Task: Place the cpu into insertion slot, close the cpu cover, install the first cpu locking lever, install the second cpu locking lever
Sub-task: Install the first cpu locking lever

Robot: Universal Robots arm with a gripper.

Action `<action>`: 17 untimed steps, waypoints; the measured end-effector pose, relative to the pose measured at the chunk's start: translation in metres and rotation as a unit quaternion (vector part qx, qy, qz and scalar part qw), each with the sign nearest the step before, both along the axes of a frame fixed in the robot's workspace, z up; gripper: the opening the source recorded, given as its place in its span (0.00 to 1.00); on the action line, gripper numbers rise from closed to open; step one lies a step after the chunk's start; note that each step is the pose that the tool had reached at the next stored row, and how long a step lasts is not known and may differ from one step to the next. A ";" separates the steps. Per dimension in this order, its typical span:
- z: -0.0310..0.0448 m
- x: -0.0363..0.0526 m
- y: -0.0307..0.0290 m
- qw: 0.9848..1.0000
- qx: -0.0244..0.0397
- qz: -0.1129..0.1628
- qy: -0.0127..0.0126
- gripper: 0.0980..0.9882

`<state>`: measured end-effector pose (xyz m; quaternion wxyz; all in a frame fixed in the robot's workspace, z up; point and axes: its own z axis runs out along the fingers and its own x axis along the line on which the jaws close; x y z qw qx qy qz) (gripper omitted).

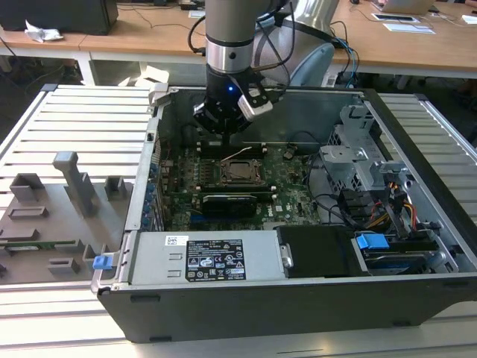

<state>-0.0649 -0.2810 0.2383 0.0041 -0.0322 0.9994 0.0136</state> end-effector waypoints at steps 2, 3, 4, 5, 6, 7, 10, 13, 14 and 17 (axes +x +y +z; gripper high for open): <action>-0.0073 0.0012 0.0000 1.000 0.000 0.000 0.000 0.01; -0.0100 0.0023 0.0000 1.000 0.000 0.000 0.000 0.01; -0.0119 0.0042 0.0001 1.000 0.000 0.000 0.000 0.01; -0.0130 0.0054 0.0003 1.000 0.000 0.000 0.000 0.01; -0.0146 0.0075 0.0006 1.000 0.000 0.000 0.001 0.01; -0.0164 0.0100 0.0016 1.000 0.000 0.000 0.001 0.01; -0.0202 0.0177 0.0041 1.000 0.000 0.000 0.001 0.01; -0.0219 0.0214 0.0050 1.000 0.000 0.000 0.001 0.01; -0.0228 0.0237 0.0052 1.000 0.000 0.000 0.001 0.01; -0.0245 0.0278 0.0054 1.000 0.000 0.000 0.001 0.01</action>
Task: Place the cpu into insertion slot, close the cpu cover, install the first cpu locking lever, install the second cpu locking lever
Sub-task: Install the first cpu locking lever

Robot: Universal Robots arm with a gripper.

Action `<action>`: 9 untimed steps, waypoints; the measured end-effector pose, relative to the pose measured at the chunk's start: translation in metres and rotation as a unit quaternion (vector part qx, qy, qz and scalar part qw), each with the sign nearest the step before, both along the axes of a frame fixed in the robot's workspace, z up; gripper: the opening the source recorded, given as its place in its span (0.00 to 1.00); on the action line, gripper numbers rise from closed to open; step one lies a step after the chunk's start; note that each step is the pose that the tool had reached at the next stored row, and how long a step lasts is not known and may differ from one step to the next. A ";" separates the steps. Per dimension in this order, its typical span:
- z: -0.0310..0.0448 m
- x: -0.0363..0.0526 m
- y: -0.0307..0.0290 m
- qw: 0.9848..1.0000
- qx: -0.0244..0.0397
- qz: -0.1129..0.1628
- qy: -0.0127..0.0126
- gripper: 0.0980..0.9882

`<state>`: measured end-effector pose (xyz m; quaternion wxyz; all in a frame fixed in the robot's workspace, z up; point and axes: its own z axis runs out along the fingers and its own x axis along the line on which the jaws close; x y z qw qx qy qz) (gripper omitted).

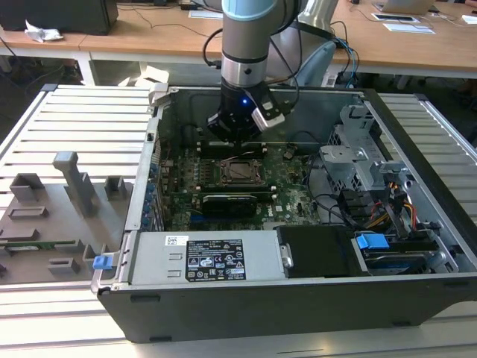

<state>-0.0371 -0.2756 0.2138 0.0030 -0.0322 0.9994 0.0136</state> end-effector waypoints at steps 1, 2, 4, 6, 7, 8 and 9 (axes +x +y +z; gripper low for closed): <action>-0.0007 0.0025 0.0001 1.000 0.000 0.000 0.000 0.01; -0.0011 0.0034 0.0001 1.000 0.000 0.000 0.000 0.01; -0.0023 0.0062 0.0004 1.000 0.000 0.000 0.000 0.01; -0.0031 0.0080 0.0005 1.000 0.000 0.000 0.000 0.01; -0.0037 0.0090 0.0006 1.000 0.000 0.000 0.000 0.01; -0.0041 0.0099 0.0006 1.000 0.000 0.000 0.000 0.01; -0.0047 0.0112 0.0006 1.000 0.000 0.000 0.000 0.01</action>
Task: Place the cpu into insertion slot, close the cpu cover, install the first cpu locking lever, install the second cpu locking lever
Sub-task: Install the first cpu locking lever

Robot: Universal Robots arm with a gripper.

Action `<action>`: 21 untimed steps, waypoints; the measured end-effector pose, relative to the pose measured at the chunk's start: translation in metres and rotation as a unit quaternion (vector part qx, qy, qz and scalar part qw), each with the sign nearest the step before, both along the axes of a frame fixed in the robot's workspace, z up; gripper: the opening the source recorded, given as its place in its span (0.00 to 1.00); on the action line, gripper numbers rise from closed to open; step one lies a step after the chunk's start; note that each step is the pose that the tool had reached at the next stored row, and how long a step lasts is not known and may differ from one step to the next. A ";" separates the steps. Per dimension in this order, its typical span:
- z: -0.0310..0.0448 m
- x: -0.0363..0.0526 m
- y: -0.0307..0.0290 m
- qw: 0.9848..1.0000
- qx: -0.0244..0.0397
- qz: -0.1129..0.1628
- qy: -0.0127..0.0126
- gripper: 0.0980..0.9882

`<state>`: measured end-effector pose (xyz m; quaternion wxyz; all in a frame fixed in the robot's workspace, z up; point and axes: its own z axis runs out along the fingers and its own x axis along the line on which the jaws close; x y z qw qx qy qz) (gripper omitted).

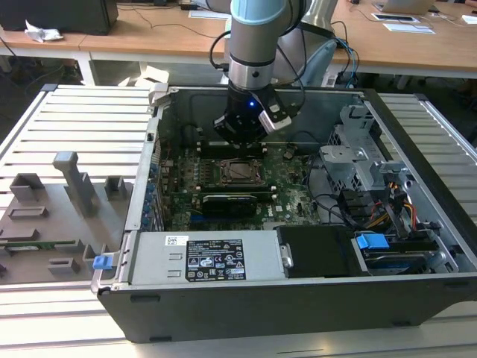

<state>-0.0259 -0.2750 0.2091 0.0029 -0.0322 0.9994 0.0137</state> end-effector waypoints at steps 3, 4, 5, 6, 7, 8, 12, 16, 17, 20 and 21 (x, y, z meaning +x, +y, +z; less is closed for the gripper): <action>-0.0022 0.0025 0.0000 1.000 0.000 0.000 0.000 0.01; -0.0027 0.0029 0.0000 1.000 0.000 0.000 0.000 0.01; -0.0034 0.0034 0.0000 1.000 0.000 0.000 0.000 0.01; -0.0042 0.0038 0.0000 1.000 0.000 0.000 0.000 0.01; -0.0046 0.0039 0.0000 1.000 0.000 0.000 0.000 0.01; -0.0051 0.0040 0.0000 1.000 0.000 0.000 0.000 0.01; -0.0066 0.0041 -0.0001 1.000 -0.001 0.000 0.000 0.01; -0.0043 0.0038 -0.0002 1.000 -0.006 0.001 -0.001 0.01; -0.0027 0.0038 -0.0002 1.000 -0.006 0.002 -0.001 0.01; -0.0031 0.0039 -0.0002 1.000 -0.006 0.002 -0.001 0.01; -0.0039 0.0038 -0.0002 1.000 -0.006 0.002 -0.001 0.01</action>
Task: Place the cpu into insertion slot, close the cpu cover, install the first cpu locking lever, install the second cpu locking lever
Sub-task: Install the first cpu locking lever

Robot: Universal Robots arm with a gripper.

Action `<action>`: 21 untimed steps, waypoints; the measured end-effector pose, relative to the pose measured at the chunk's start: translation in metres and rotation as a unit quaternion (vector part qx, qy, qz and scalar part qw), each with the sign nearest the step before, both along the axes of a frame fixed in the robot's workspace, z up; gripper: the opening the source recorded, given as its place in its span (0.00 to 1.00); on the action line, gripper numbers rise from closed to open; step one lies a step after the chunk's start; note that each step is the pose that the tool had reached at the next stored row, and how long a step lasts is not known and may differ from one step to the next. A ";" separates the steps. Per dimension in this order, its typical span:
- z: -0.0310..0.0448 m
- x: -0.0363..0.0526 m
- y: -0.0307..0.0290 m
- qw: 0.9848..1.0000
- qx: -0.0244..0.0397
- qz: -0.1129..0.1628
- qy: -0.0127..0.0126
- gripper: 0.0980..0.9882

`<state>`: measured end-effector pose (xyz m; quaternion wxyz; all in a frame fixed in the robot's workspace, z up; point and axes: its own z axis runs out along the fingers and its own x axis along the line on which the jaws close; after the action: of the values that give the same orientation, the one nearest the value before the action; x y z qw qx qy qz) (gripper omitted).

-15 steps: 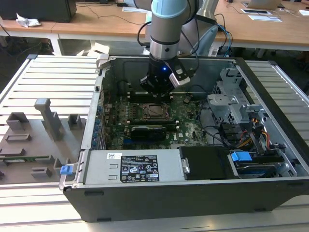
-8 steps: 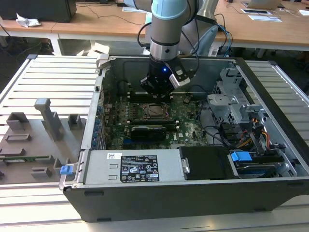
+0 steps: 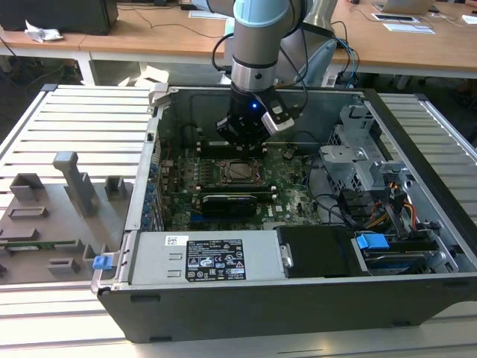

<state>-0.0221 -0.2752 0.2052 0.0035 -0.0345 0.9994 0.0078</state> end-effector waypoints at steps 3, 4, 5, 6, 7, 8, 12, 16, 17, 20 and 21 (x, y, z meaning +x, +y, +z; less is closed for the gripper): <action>-0.0053 -0.0001 -0.0002 1.000 -0.001 0.000 0.001 0.01; -0.0070 -0.0001 -0.0002 1.000 0.000 0.000 0.001 0.01; -0.0025 0.0002 0.0003 1.000 0.001 0.002 0.001 0.01; -0.0015 0.0001 0.0001 1.000 0.000 0.002 0.001 0.01; -0.0009 0.0000 0.0000 1.000 0.000 0.002 0.001 0.01; -0.0010 0.0000 -0.0001 1.000 0.000 0.002 0.001 0.01; -0.0009 0.0000 -0.0038 1.000 0.000 0.002 0.001 0.01; -0.0014 0.0000 -0.0074 1.000 0.000 0.002 0.001 0.01; -0.0025 0.0000 -0.0075 1.000 0.000 0.002 0.002 0.01; -0.0049 0.0007 -0.0073 1.000 0.000 0.002 0.003 0.01; -0.0051 0.0011 -0.0072 1.000 0.000 0.002 0.004 0.01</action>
<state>-0.0210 -0.2823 0.2001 0.0000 -0.0363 0.9993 0.0077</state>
